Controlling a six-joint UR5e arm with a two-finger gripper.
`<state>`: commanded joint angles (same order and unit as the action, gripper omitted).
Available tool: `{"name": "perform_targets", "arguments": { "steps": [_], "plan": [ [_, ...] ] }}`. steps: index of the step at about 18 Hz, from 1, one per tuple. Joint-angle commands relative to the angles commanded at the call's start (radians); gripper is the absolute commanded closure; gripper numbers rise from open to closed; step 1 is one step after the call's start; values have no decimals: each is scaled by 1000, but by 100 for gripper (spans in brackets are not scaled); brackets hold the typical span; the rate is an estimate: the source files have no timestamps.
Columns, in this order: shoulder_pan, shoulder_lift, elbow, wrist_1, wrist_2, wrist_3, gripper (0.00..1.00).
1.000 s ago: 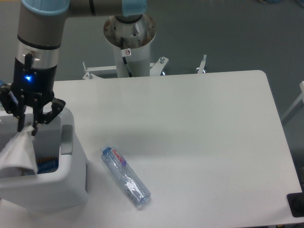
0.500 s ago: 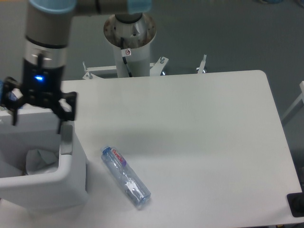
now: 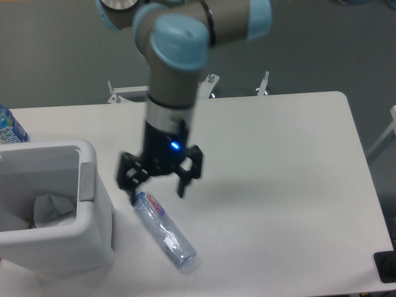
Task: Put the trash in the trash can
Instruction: 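Move the gripper over the red-labelled water bottle and lower, then close the gripper around the water bottle's end and lift it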
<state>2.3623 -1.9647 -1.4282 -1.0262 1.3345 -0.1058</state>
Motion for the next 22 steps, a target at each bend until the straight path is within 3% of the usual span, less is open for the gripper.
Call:
{"name": "perform_targets", "arguments": {
  "steps": [4, 11, 22],
  "plan": [
    [-2, -101, 26, 8, 5, -40, 0],
    [-2, -193, 40, 9, 63, -45, 0],
    [-23, -281, 72, 9, 146, -60, 0]
  ]
}}
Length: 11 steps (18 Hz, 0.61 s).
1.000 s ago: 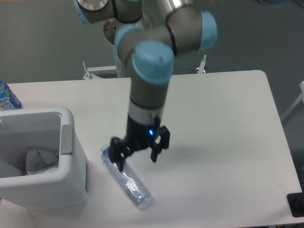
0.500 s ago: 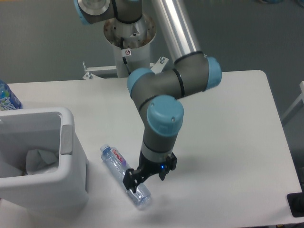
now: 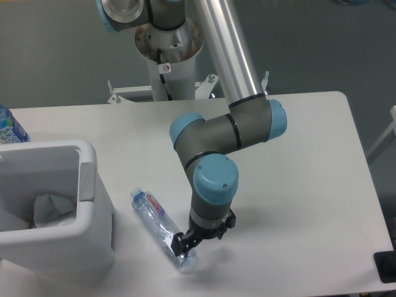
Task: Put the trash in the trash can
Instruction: 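Close the gripper around the water bottle's end and lift it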
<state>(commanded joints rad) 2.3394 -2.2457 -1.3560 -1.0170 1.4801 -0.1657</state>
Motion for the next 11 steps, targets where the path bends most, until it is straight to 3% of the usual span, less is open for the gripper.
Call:
{"name": "perform_targets", "arguments": {
  "steps": [11],
  "plan": [
    [-28, -35, 21, -2, 19, -5, 0]
  ]
}}
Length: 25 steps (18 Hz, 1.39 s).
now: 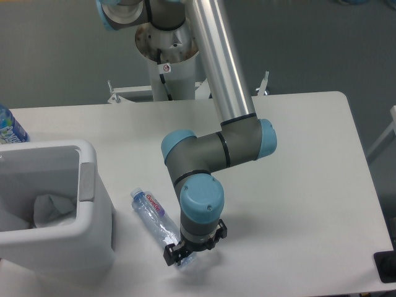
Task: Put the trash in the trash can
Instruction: 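Close the gripper around the water bottle's end and lift it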
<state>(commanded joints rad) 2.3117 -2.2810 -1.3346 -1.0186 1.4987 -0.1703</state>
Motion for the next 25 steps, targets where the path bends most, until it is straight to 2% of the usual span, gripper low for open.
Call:
{"name": "perform_targets", "arguments": {
  "steps": [18, 19, 22, 25],
  "plan": [
    [-35, -41, -3, 0, 25, -2, 0],
    [-35, -41, -5, 0, 25, -2, 3],
    [-35, -43, -6, 2, 25, -32, 27],
    [-35, -43, -6, 0, 26, -32, 42]
  ]
}}
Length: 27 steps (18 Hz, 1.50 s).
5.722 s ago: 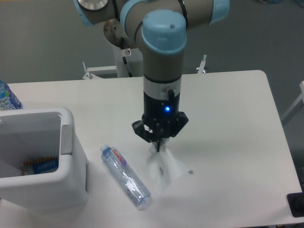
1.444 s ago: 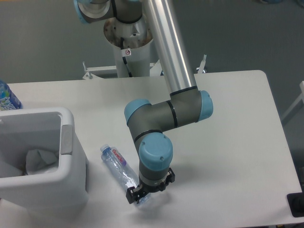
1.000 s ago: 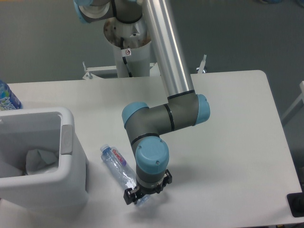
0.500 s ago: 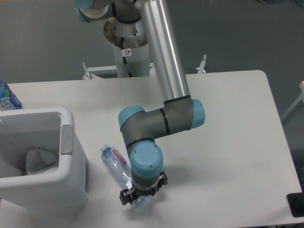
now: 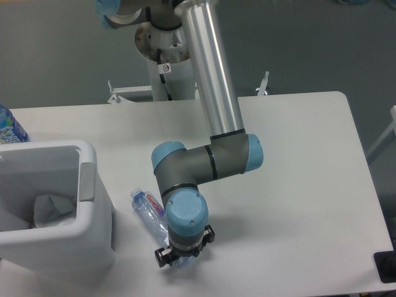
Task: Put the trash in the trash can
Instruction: 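Close the gripper around the water bottle's end and lift it, then carry the water bottle over the trash bin and lower it in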
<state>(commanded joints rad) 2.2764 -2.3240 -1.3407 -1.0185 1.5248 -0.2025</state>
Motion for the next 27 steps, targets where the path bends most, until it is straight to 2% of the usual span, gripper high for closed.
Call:
{"name": "perform_targets", "arguments": {
  "steps": [7, 12, 13, 17, 21, 23, 24, 27],
  "plan": [
    [0, 5, 0, 0, 23, 0, 44],
    [5, 35, 11, -2, 38, 15, 44],
    [8, 47, 11, -2, 37, 17, 44],
    [41, 98, 25, 0, 28, 18, 57],
    [55, 164, 49, 6, 28, 35, 57],
    [80, 219, 78, 8, 25, 34, 57],
    [83, 231, 93, 18, 15, 32, 57],
    [97, 270, 120, 96, -41, 25, 57]
  ]
}}
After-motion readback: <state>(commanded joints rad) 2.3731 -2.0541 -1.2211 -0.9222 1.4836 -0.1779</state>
